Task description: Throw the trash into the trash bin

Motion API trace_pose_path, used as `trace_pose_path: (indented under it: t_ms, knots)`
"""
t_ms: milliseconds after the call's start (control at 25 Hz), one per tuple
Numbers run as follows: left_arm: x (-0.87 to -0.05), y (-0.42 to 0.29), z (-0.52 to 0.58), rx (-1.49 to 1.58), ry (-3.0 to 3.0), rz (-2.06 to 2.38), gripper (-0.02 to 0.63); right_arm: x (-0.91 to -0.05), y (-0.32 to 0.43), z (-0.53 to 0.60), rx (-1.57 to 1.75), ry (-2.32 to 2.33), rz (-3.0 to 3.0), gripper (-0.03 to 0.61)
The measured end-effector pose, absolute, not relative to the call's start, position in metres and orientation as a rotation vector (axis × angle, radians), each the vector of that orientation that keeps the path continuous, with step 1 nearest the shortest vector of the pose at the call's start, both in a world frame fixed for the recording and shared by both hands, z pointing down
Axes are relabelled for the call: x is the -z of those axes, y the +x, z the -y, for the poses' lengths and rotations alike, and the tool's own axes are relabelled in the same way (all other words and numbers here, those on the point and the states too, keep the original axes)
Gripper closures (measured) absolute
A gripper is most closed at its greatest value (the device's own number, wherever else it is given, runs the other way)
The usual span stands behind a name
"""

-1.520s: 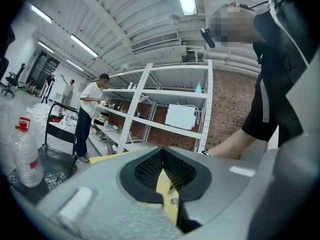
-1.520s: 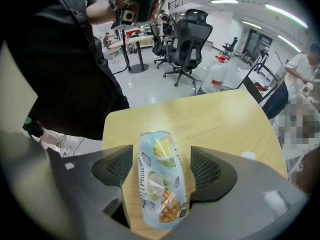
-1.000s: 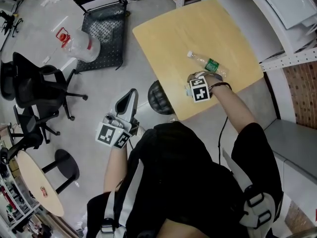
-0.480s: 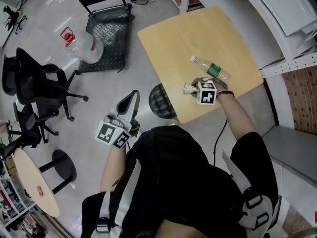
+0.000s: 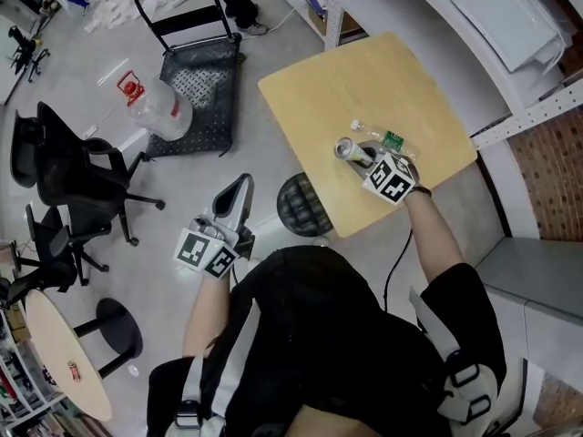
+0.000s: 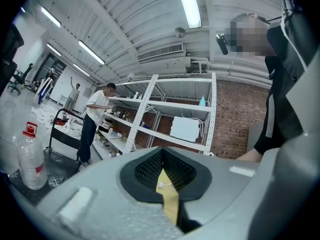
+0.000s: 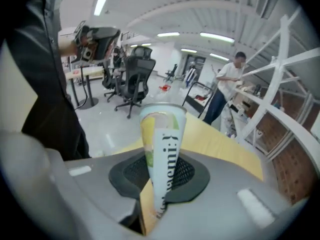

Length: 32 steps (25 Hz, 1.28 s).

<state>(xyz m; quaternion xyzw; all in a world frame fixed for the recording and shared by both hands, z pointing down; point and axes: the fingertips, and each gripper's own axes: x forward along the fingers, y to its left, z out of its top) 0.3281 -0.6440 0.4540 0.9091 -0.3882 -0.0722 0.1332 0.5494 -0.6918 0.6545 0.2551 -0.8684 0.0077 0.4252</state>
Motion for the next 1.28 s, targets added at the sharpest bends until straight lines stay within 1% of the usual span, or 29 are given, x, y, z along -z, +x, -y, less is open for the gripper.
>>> trace_pose_path:
  t_ms: [200,360,480,720,880,1120,1280]
  knots:
    - [-0.437,0.302,0.643,0.238,2.665,1.173,0.612,-0.566,0.515,0.706,0.050,0.877,2.395,0.511]
    - [-0.417,0.265,0.638,0.274,2.672,1.268,0.612,-0.503,0.478,0.703,0.156,0.928,2.528,0.511]
    - [-0.406,0.229,0.630,0.307,2.660,1.367,0.612,-0.472,0.446,0.703,0.181,0.928,2.619,0.511]
    - [-0.407,0.154,0.600,0.372,2.561,1.570,0.612,-0.452,0.358,0.680,0.188,0.775,2.785,0.511]
    - [-0.418,0.107,0.569,0.386,2.477,1.678,0.612,-0.454,0.296,0.658,0.221,0.622,2.823,0.511]
    - [-0.425,-0.003,0.513,0.401,2.255,2.003,0.612,-0.459,0.177,0.630,0.218,0.346,2.884,0.511]
    - [-0.426,-0.063,0.465,0.345,2.170,2.155,0.612,-0.458,0.099,0.599,0.213,0.182,2.944,0.511]
